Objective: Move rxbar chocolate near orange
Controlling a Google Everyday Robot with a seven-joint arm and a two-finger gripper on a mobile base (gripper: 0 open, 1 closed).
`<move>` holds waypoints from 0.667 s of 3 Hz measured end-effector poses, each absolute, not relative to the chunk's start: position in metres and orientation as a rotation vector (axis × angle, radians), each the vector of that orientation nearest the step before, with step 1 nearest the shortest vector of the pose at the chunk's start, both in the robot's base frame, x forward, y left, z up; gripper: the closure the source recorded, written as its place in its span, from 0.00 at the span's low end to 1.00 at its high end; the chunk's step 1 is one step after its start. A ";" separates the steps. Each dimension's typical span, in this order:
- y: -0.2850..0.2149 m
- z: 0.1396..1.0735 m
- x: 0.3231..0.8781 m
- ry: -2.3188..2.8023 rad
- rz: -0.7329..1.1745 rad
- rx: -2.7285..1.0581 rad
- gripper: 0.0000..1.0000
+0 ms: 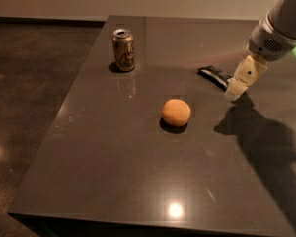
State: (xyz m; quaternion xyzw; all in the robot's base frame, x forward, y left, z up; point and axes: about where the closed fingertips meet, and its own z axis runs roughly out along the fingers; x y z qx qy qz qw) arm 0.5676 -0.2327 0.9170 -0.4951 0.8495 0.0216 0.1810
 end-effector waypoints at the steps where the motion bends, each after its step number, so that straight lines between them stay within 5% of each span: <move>1: -0.238 0.901 0.593 2.433 0.070 -1.336 0.00; 2: -0.239 0.883 0.612 2.465 0.084 -1.289 0.00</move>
Offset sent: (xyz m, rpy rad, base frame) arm 0.0681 -0.0110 -0.0543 0.0394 0.0383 -0.1390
